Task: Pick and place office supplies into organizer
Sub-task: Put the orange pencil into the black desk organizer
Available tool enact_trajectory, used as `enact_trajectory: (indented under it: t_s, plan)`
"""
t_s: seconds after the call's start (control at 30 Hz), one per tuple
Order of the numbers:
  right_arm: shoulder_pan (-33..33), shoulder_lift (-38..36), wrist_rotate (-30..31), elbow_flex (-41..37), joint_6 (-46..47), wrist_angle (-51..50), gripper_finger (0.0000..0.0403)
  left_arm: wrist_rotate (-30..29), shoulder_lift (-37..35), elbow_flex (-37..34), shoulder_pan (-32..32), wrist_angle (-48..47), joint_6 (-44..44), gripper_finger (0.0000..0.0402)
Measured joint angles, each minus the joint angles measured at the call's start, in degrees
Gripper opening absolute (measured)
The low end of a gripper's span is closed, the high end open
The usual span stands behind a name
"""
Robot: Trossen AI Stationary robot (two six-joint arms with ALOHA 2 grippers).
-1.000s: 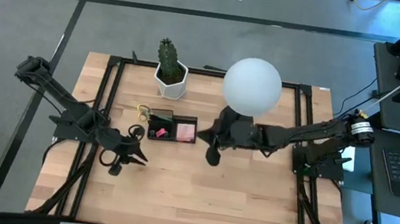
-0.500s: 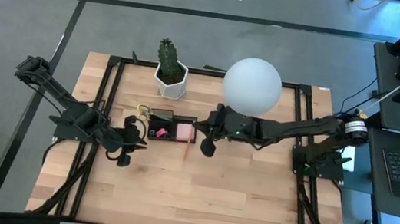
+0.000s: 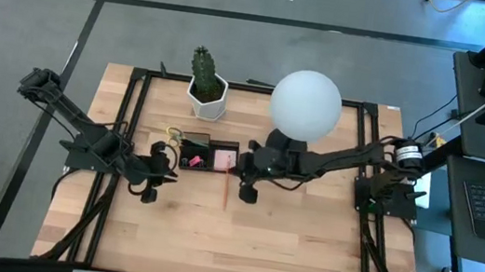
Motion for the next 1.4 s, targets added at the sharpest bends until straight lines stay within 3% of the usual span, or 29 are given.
enact_trajectory:
  t_s: [0.17, 0.43, 0.73, 1.03, 1.17, 1.3, 1.4]
  plan:
    - [0.33, -0.86, 0.13, 0.00, 0.97, -3.52, 0.0081, 0.05, 0.00, 0.00, 0.00, 0.00, 0.00, 0.0061]
    - [0.39, -0.86, -3.62, 0.00, 17.53, -5.08, 0.0145, 0.04, 0.00, 0.00, -0.02, 0.02, 0.00, 0.0061]
    - [0.53, -0.84, -5.74, 0.00, 41.64, -6.77, 0.0161, 0.04, 0.00, 0.00, 0.00, 0.02, -0.17, 0.0061]
    - [0.62, -0.84, -5.71, 0.00, 41.75, -6.52, 0.0162, 0.03, 0.01, 0.00, 0.00, 0.04, 1.18, 0.0061]
    - [0.71, -0.84, -6.17, 0.00, 40.39, -6.80, 0.0162, -0.41, 1.66, 0.00, -0.44, 4.23, 18.74, 0.0061]
    - [0.70, -0.84, -10.61, 0.00, 40.40, -7.65, 0.0162, 1.10, 5.65, 0.00, -0.87, 19.37, 42.88, 0.0071]
    - [0.96, -0.84, -16.08, 0.00, 40.71, -10.25, 0.0162, 1.98, 9.41, 0.00, -0.65, 29.37, 55.74, 0.0086]
